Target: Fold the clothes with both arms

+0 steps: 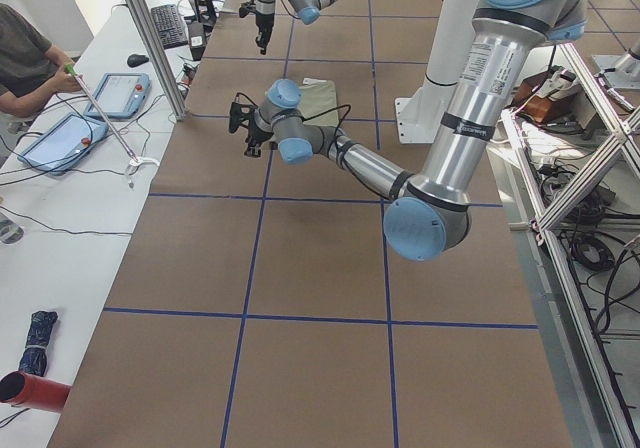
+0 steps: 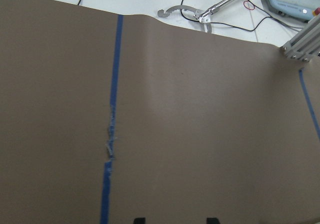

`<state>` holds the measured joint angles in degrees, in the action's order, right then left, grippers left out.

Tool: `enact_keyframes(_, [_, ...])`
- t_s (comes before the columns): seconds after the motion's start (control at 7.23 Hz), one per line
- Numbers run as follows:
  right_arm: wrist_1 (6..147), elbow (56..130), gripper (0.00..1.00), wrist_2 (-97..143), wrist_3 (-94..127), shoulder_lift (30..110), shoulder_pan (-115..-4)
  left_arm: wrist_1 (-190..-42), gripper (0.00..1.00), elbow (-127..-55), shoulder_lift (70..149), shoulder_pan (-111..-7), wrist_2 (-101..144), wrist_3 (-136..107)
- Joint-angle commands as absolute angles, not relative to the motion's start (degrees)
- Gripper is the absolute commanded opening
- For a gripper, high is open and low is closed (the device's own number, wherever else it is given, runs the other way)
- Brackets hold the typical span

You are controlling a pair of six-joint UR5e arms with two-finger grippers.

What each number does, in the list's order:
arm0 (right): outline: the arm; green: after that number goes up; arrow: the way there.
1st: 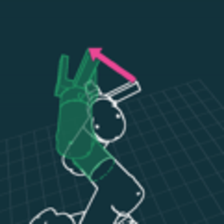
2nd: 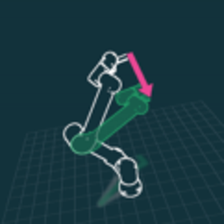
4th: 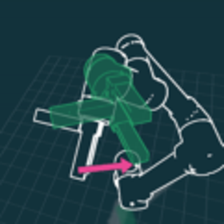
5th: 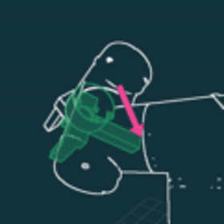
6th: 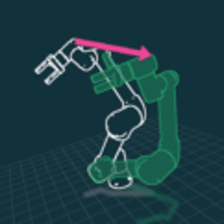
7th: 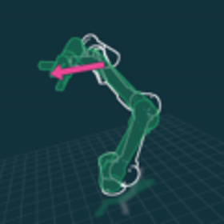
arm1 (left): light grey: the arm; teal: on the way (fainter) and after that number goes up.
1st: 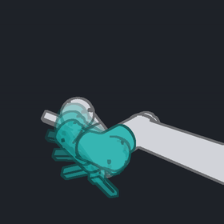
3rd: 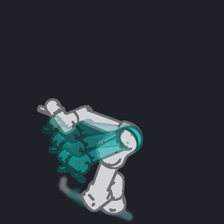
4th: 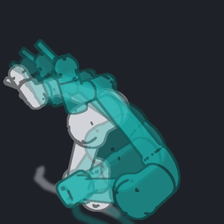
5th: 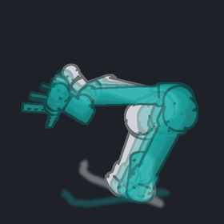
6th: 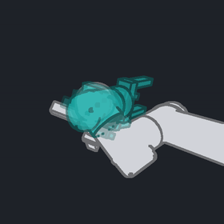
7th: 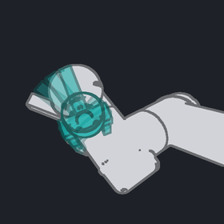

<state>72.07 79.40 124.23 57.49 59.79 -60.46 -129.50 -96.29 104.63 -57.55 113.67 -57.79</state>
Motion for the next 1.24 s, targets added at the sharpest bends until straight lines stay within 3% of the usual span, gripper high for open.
enact_keyframes(0.0, [72.16, 82.08, 0.0, 130.06, 42.61, 68.78, -69.57, -128.94, 0.51, -96.86, 97.24, -66.41, 121.26, -39.19])
enact_keyframes(0.28, [72.16, 84.89, 0.0, 133.66, 26.69, 79.23, -76.87, -121.86, 0.5, -96.86, 93.44, -76.06, 127.76, -22.67])
enact_keyframes(0.55, [73.38, 89.53, 1.0, 133.86, 18.21, 88.29, -80.32, -107.38, 0.53, -95.98, 93.6, -85.39, 128.85, -4.75])
enact_keyframes(0.83, [85.37, 91.66, 1.0, 133.77, 12.78, 88.24, -80.68, -96.54, 0.76, -96.33, 95.7, -88.06, 129.2, -1.94])
enact_keyframes(0.97, [93.35, 93.32, 1.0, 133.77, 9.35, 86.59, -80.6, -95.72, 0.93, -96.07, 95.63, -88.07, 132.51, -1.93])
enact_keyframes(1.11, [101.43, 95.25, 1.0, 133.42, 6.36, 83.79, -81.47, -95.54, 1.0, -95.98, 94.93, -88.33, 135.76, -1.93])
